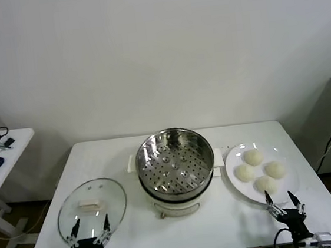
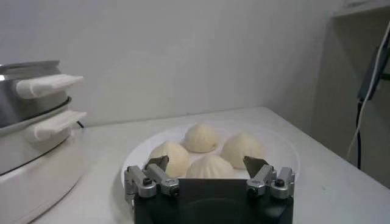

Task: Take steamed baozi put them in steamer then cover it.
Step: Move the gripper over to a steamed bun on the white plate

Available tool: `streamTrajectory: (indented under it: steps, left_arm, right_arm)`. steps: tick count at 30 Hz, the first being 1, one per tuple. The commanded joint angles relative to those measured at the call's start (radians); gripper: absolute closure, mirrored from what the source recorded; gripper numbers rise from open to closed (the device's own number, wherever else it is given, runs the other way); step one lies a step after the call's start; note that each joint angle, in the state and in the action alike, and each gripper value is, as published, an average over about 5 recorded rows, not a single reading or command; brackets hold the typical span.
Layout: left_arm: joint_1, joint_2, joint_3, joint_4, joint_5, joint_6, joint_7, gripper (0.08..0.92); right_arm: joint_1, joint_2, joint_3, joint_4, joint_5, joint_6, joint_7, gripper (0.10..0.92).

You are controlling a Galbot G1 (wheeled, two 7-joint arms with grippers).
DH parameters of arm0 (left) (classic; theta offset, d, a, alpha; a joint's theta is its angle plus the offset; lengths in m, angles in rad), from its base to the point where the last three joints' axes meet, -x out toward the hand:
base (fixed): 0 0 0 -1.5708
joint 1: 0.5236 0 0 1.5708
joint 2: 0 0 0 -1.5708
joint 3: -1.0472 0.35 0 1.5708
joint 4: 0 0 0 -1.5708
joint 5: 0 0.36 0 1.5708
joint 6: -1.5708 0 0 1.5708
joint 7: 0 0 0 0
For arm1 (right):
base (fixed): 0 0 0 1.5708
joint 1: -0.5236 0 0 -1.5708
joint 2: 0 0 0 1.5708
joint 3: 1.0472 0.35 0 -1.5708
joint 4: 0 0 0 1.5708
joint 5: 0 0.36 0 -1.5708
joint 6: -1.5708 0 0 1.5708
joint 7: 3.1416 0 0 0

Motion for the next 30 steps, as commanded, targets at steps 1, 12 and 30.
streamTrajectory:
  steps: [1,12,30]
  left_arm:
    - [-0.001,0.003,-0.001,-0.006,-0.001,0.002,0.001,0.177]
    - [-0.01,0.022,0.001,-0.04,-0.019,0.004,0.003,0.177]
    - [-0.017,0.044,0.0,-0.046,-0.038,0.001,0.008,0.177]
  right_arm:
    - [0.033,-0.006,0.027,0.043,-0.05,-0.114,-0.014,0.203]
    - [0.765,-0.585,-0.243,-0.184,-0.313,-0.367,-0.523,0.203]
    - [2.206,-0.46,-1.943,-0.871,-0.492,0.111,-1.302,0.203]
